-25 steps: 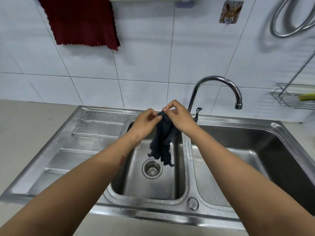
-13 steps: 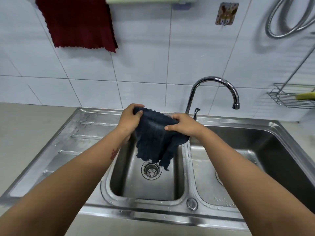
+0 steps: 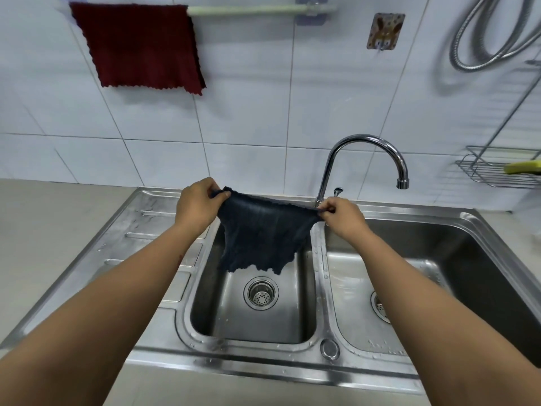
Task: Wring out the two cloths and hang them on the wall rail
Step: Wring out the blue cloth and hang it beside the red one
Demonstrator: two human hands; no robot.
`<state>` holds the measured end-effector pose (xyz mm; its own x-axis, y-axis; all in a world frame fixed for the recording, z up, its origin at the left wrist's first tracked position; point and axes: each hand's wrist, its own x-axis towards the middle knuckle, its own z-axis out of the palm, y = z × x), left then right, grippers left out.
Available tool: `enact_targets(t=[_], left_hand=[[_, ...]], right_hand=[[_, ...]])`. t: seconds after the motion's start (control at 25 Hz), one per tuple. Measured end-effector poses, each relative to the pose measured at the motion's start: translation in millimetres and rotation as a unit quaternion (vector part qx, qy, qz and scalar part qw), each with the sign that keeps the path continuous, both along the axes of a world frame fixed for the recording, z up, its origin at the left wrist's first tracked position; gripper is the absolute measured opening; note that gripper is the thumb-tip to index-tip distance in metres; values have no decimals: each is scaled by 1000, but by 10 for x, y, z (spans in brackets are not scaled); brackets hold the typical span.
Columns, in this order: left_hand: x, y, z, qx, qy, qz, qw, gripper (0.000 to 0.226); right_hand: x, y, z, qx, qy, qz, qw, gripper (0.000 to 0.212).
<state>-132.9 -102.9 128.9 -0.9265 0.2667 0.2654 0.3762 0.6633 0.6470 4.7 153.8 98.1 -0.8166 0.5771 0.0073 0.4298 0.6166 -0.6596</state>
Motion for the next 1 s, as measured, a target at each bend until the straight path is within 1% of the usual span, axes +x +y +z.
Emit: enact_targets(t=[0.04, 0.08, 0.12, 0.16, 0.2, 0.24, 0.28, 0.32, 0.36, 0.4, 0.44, 0.48, 0.52, 0.56, 0.6, 0.64, 0.68, 0.72, 0.8, 0.88, 0.92, 1.0], left_hand=[[-9, -42, -2, -35, 5, 3, 999, 26], [-32, -81, -2, -47, -7, 4, 999, 28], [-55, -114, -7, -28, -43, -12, 999, 28], [-52, -139, 1, 22, -97, -43, 994, 23], [-43, -162, 17, 76, -154, -76, 982, 15], [-30, -200, 54, 109, -206, -110, 966, 7], [-39, -240, 93, 113, -240, -134, 955, 7], [-52, -266, 136, 105, -256, -152, 949, 11], [-65, -271, 181, 100, -250, -163, 949, 12], [-80, -269, 237, 112, -226, -160, 954, 11], [-79, -259, 295, 135, -177, -141, 965, 9], [-78, -249, 336, 149, -108, -116, 976, 5], [-88, -244, 336, 134, -22, -95, 986, 3], [-96, -245, 320, 71, 56, -96, 991, 7], [-111, -248, 271, -33, 101, -123, 987, 11], [-130, -259, 208, -139, 108, -144, 974, 14], [-157, -282, 150, -204, 91, -143, 964, 17], [-165, -310, 120, -210, 72, -127, 967, 19], [-191, -290, 152, -137, 68, -94, 984, 22], [-193, -251, 182, -80, 88, -92, 989, 22], [-203, -239, 188, -73, 103, -98, 987, 22], [-214, -259, 182, -76, 107, -100, 986, 21]], right_hand=[[11, -1, 24, -5, 16, -17, 1000, 11], [22, -4, 51, -8, 27, -29, 999, 12], [40, -15, 71, -4, 31, -37, 999, 13], [66, -27, 84, -1, 32, -44, 999, 14], [89, -40, 98, -9, 37, -51, 998, 16], [106, -62, 118, -28, 42, -61, 997, 17], [132, -96, 155, -45, 50, -73, 995, 18], [157, -126, 202, -51, 64, -82, 993, 19], [184, -164, 256, -37, 85, -91, 991, 17], [207, -224, 329, -4, 121, -107, 987, 15], [235, -305, 412, 44, 176, -129, 975, 14], [256, -395, 482, 88, 240, -155, 954, 13], [270, -475, 520, 126, 286, -174, 934, 13], [260, -541, 529, 160, 279, -173, 931, 11], [229, -599, 501, 187, 207, -153, 948, 10], [199, -639, 445, 198, 100, -127, 967, 9], [198, -659, 381, 191, 26, -120, 974, 10], [215, -676, 338, 167, 13, -134, 977, 11], [220, -668, 362, 132, 53, -180, 973, 14], [223, -693, 399, 135, 76, -200, 967, 14], [202, -703, 419, 136, 90, -203, 965, 14], [158, -755, 474, 138, 90, -189, 968, 11]])
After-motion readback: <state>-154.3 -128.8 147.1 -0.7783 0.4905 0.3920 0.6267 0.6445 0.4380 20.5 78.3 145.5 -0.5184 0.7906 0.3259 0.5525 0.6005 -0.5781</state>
